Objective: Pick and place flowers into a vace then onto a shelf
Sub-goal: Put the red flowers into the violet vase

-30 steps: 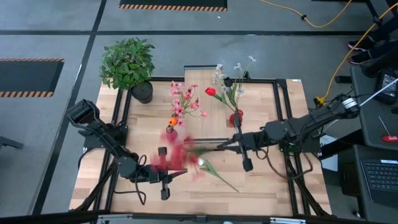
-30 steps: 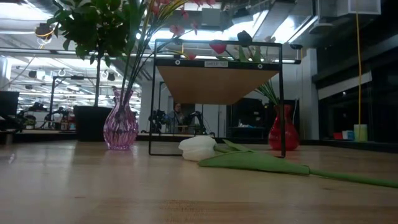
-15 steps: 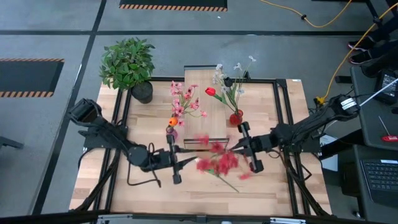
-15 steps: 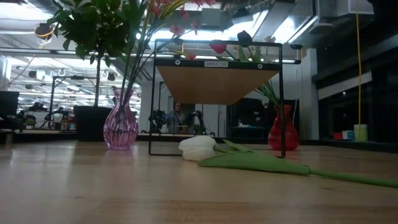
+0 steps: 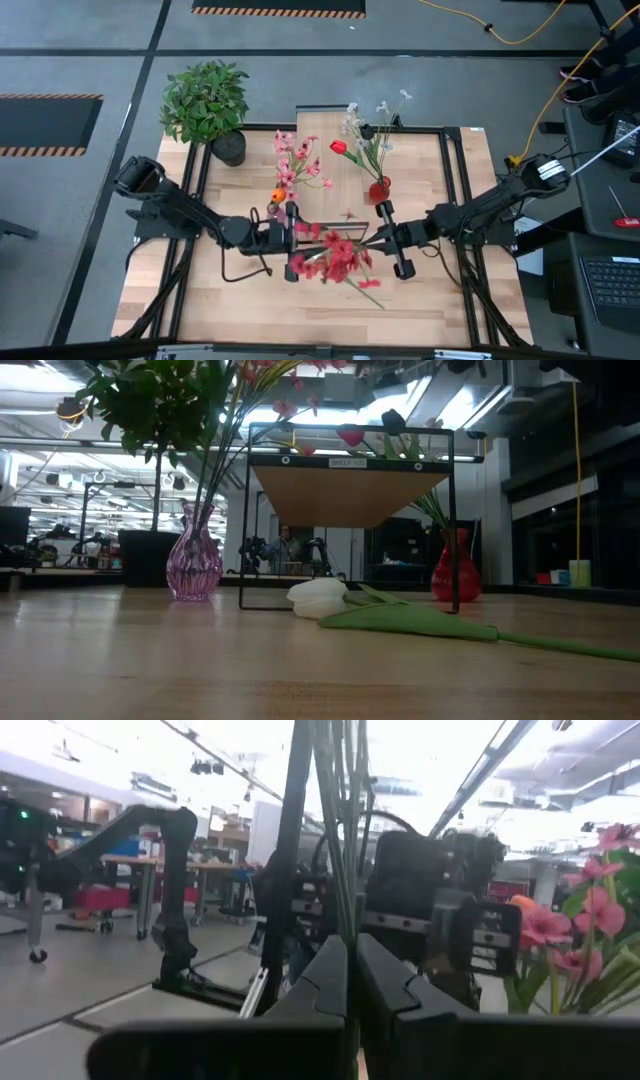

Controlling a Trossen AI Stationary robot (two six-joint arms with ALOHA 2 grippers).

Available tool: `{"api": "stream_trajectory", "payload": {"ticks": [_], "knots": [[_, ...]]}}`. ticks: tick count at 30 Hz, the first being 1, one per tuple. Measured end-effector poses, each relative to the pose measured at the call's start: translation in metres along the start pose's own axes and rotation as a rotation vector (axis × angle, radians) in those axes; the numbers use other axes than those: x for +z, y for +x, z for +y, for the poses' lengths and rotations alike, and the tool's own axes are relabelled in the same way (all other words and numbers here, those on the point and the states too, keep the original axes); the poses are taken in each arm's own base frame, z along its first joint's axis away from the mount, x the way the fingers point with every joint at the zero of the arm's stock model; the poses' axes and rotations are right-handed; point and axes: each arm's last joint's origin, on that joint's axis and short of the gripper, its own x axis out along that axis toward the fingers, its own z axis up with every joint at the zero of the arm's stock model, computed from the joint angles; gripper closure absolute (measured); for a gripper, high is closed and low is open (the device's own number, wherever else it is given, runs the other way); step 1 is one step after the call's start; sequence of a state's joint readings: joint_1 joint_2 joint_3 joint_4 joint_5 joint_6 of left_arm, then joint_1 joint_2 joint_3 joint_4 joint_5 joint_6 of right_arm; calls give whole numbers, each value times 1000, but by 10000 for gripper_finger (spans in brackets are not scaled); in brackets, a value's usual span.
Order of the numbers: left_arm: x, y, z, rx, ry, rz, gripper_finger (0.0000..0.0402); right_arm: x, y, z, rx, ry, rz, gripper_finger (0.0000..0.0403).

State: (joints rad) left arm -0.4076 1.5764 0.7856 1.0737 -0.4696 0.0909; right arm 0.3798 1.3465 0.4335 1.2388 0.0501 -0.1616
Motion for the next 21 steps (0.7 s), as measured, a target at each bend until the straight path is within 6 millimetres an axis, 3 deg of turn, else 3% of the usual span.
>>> {"api": "stream_trajectory", "payload": {"ticks": [21], "knots": [[0,1,0,-94,-34,-7,171,-17,46,-8,-38,-13,20,401]]}}
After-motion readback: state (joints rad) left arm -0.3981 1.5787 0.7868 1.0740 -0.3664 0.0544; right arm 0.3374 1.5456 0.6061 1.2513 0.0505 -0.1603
